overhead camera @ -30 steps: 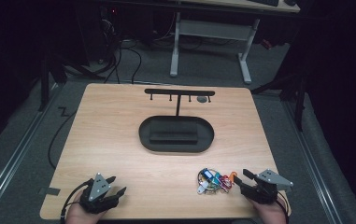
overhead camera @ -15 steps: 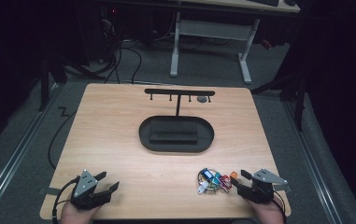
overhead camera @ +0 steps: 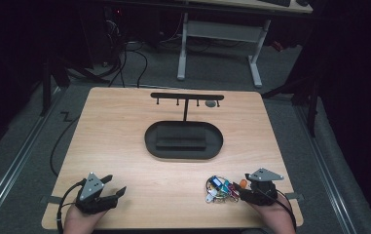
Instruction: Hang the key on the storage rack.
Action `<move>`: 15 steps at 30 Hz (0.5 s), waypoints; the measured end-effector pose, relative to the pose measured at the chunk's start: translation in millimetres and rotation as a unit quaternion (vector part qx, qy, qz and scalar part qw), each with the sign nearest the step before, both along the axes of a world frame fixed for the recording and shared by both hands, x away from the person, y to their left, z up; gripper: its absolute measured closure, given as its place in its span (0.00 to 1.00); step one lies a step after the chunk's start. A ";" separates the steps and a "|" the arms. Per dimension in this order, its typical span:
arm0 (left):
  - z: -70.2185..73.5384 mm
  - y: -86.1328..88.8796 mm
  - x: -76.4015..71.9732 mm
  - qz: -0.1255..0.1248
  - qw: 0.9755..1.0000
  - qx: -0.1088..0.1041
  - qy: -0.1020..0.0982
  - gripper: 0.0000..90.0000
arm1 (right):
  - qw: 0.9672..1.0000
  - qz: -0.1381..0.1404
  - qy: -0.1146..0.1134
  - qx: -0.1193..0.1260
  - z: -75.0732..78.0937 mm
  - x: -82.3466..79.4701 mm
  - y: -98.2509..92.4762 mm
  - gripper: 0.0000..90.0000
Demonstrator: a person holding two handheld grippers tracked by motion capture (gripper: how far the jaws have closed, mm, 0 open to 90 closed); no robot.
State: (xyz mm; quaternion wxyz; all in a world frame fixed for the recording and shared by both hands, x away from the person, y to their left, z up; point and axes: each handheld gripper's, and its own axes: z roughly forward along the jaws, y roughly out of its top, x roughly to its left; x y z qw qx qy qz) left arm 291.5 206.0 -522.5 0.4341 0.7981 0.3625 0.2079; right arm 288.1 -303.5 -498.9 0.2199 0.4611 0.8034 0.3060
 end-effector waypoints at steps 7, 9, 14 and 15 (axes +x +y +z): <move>-3.0 0.3 -2.3 -0.016 1.000 0.016 0.007 0.36 | 0.998 0.010 0.052 -0.045 2.5 2.9 5.8 0.46; -5.0 0.0 -2.1 -0.020 0.999 0.020 0.015 0.36 | 0.996 0.015 0.063 -0.054 5.6 4.2 7.2 0.46; -3.4 0.8 -6.8 -0.022 1.000 0.017 0.010 0.36 | 0.992 0.020 0.109 -0.066 11.4 9.7 8.3 0.44; -3.4 0.7 -7.0 -0.023 1.000 0.018 0.010 0.36 | 0.990 0.024 0.119 -0.073 12.8 11.0 9.0 0.43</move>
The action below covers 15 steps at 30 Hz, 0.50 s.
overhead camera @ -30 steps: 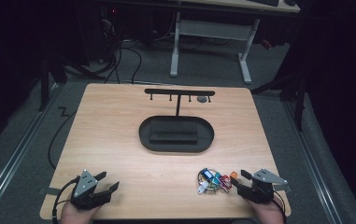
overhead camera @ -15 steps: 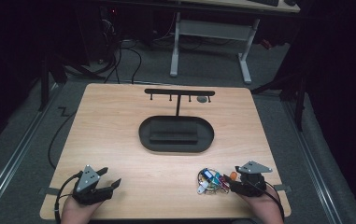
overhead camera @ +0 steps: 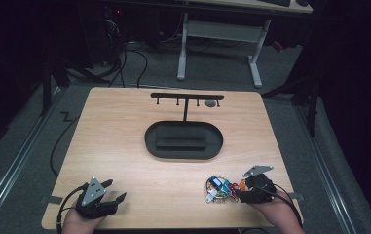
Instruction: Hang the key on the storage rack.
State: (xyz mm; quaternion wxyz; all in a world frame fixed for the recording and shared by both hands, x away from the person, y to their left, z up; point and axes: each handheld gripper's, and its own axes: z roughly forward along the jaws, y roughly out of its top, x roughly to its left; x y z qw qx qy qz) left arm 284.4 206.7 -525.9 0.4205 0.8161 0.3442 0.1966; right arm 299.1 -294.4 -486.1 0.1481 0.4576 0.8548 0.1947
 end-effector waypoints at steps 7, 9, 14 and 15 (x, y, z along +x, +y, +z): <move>-2.1 -0.7 -1.6 -0.005 1.000 0.003 0.001 0.35 | 0.999 0.031 0.028 -0.029 13.8 4.2 9.2 0.43; -2.0 -0.2 -1.8 -0.005 1.000 0.000 0.003 0.35 | 0.998 0.046 0.033 -0.036 18.3 4.6 13.9 0.43; -2.2 -1.3 -1.2 -0.014 1.000 0.000 0.002 0.35 | 0.995 0.071 0.041 -0.054 26.4 3.1 29.2 0.43; -2.0 -1.3 -1.1 -0.015 1.000 0.000 0.002 0.35 | 0.995 0.076 0.043 -0.054 27.0 2.5 32.6 0.43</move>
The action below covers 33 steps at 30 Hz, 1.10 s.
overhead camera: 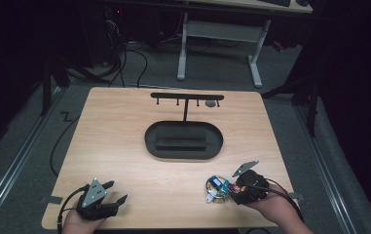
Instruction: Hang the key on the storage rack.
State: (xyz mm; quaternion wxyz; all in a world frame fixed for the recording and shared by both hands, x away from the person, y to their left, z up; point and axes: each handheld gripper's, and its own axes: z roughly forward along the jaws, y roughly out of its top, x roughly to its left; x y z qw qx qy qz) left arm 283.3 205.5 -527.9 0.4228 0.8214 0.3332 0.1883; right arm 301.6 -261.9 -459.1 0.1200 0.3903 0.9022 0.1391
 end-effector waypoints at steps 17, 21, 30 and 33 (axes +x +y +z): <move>1.0 -1.8 0.2 -0.012 1.000 0.000 0.000 0.36 | 0.994 0.084 0.061 -0.039 -1.4 0.9 62.0 0.61; 0.8 -0.9 -0.8 -0.013 1.000 -0.001 0.001 0.36 | 0.991 0.099 0.064 -0.060 -6.4 2.0 70.5 0.70; 0.0 1.4 -1.2 -0.011 1.000 0.001 0.004 0.36 | 0.984 0.120 0.074 -0.110 -16.9 6.9 76.1 0.80; -0.2 1.5 -1.1 -0.010 1.000 0.001 0.004 0.36 | 0.981 0.133 0.069 -0.124 -18.6 7.6 80.0 0.83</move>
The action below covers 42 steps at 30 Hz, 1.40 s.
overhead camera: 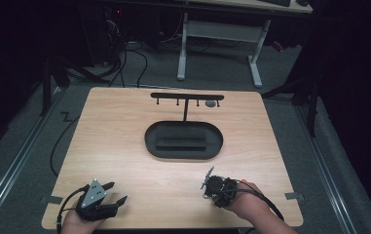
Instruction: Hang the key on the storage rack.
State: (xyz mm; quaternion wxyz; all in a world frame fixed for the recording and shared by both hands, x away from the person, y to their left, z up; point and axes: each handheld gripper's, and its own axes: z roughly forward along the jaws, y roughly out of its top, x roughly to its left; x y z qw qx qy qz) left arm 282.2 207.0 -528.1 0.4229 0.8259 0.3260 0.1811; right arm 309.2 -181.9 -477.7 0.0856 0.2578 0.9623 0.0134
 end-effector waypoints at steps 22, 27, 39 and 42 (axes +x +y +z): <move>-1.5 -0.1 0.0 -0.004 1.000 0.006 0.005 0.36 | 0.999 -0.014 0.003 0.031 22.0 6.4 -8.7 0.93; -2.2 0.4 -0.4 -0.004 1.000 0.007 0.007 0.36 | 0.999 -0.004 0.021 0.031 5.3 6.9 -1.0 0.94; -0.1 3.5 -2.6 0.005 1.000 -0.001 0.002 0.37 | 0.999 -0.016 -0.038 0.031 46.0 8.0 -13.7 0.97; 0.8 5.3 -2.6 0.009 1.000 -0.012 0.002 0.36 | 0.998 -0.029 -0.040 0.039 55.5 9.4 -22.0 0.97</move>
